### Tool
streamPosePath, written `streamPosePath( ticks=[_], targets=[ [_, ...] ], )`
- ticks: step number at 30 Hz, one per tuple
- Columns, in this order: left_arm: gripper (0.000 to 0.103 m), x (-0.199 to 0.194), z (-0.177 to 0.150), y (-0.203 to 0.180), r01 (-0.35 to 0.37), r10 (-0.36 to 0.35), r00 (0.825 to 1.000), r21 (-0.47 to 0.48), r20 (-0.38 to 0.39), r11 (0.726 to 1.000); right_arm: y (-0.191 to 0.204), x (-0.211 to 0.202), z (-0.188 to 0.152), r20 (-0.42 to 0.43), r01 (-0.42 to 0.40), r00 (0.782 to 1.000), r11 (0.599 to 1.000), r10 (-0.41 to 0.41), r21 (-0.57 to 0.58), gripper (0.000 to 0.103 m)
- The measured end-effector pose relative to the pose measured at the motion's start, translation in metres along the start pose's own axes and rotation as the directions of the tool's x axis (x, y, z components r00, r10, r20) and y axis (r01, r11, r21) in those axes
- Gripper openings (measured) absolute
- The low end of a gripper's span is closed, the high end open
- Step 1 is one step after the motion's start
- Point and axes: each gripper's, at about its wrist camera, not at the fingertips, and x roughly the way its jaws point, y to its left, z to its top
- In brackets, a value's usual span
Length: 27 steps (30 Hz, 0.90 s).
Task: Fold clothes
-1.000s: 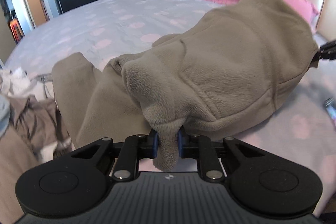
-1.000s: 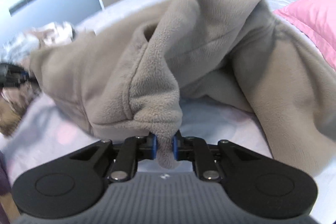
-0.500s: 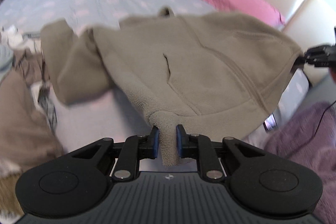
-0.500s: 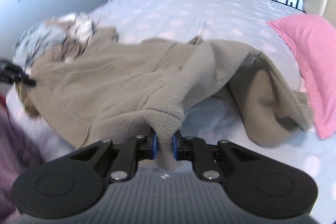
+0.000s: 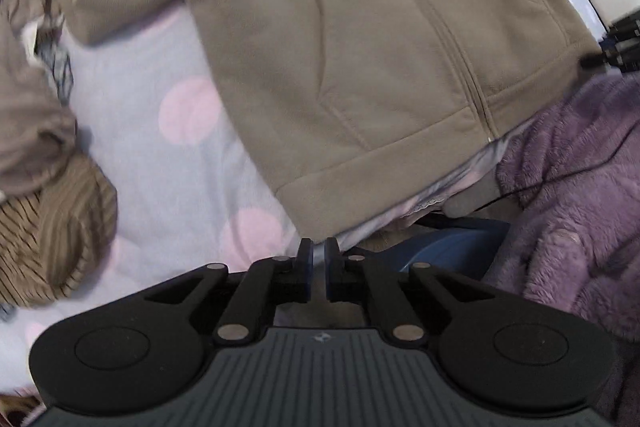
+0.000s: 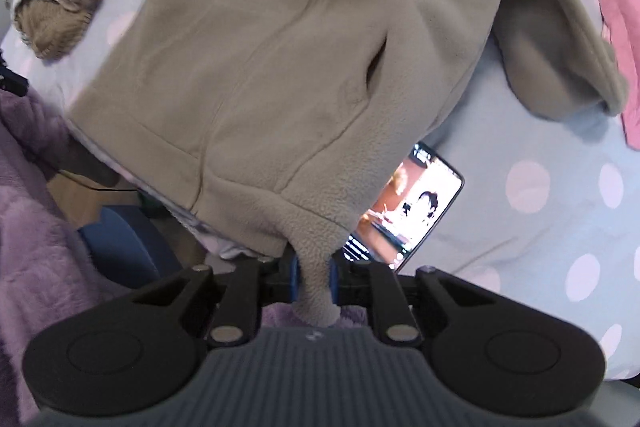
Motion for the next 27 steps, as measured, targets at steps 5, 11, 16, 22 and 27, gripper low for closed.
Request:
streamPosePath(
  ticks=[5, 11, 16, 22, 27],
  targets=[
    [0.051, 0.007, 0.015, 0.012, -0.001, 0.005, 0.999, -0.072, 0.052, 0.997, -0.010, 0.003, 0.004, 0.001, 0.053, 0.999, 0.998, -0.053, 0.030, 0.052],
    [0.053, 0.045, 0.041, 0.035, 0.002, 0.006, 0.999, -0.185, 0.043, 0.983, -0.043, 0.015, 0.018, 0.079, 0.066, 0.994, 0.984, -0.080, 0.163, 0.062],
    [0.051, 0.061, 0.060, 0.050, -0.016, 0.041, 0.994, -0.232, 0.104, 0.973, -0.080, 0.043, 0.032, 0.135, 0.073, 0.984, 0.953, -0.117, 0.293, 0.061],
    [0.051, 0.027, 0.088, 0.078, 0.065, 0.049, 0.945, -0.333, 0.323, 0.941, -0.121, 0.049, 0.055, 0.292, -0.020, 0.948, 0.891, -0.127, 0.454, 0.061],
    [0.054, -0.016, 0.123, 0.103, 0.132, 0.073, 0.875, -0.382, 0.479, 0.915, -0.154, 0.030, 0.078, 0.399, -0.108, 0.905, 0.831, -0.144, 0.545, 0.062]
  ],
)
